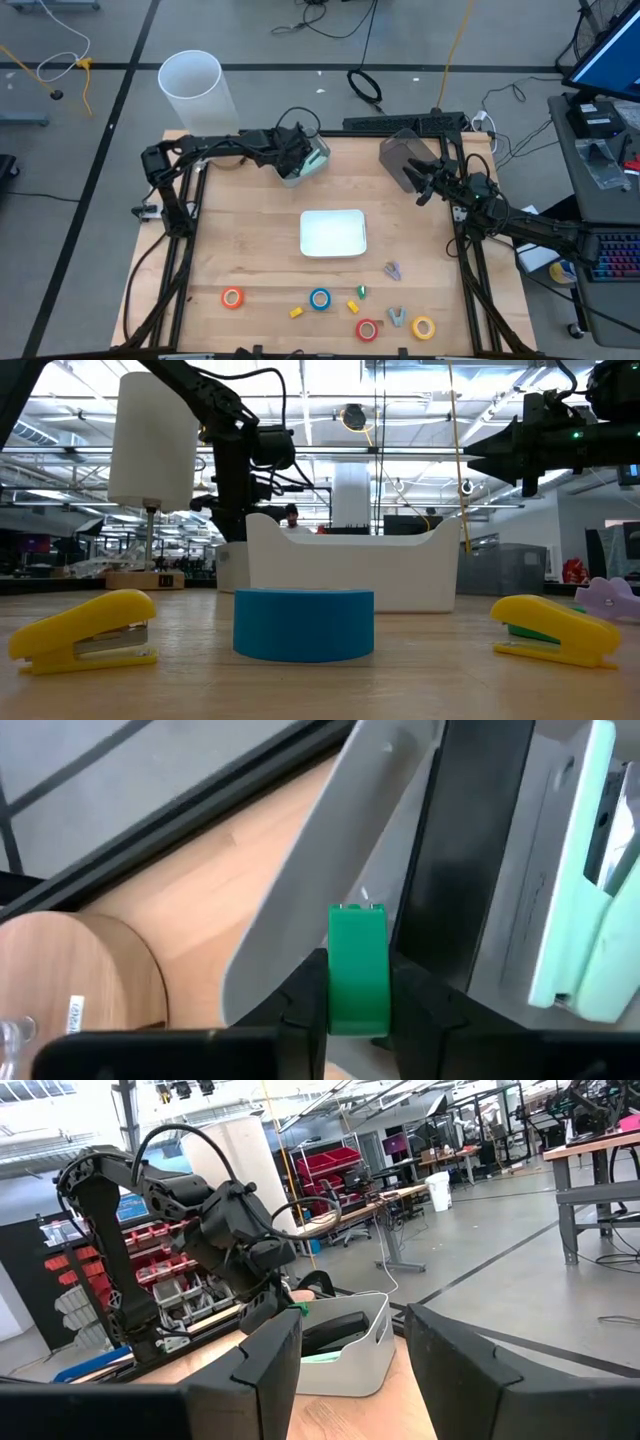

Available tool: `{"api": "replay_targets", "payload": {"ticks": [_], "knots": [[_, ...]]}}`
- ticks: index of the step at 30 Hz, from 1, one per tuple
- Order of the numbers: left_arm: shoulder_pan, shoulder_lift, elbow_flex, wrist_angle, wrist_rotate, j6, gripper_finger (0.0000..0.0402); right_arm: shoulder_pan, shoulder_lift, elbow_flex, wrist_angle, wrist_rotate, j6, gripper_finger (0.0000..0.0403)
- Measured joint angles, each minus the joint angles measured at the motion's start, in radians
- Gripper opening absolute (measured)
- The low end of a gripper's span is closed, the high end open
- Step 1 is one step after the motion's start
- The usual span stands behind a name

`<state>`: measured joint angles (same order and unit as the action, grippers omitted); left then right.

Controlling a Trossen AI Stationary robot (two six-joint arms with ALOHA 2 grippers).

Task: Pick and place Stapler, Stapler remover, tape
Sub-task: Put the left green stapler into the gray bin, then put the left yellow stapler into the gray bin

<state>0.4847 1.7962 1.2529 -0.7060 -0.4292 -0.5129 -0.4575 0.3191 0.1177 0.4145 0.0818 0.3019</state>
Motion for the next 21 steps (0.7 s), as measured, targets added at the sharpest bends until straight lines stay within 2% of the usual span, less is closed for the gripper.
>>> {"api": "replay_targets", "payload": {"ticks": [14, 21], "knots": [[0.005, 0.000, 0.000, 0.002, -0.007, 0.010, 0.0172, 0.000, 0.000, 0.000, 0.001, 0.000, 0.000, 0.0171], [-0.020, -0.068, 0.000, 0.001, 0.159, 0.007, 0.0183, 0.000, 0.000, 0.000, 0.001, 0.000, 0.000, 0.0171]]}}
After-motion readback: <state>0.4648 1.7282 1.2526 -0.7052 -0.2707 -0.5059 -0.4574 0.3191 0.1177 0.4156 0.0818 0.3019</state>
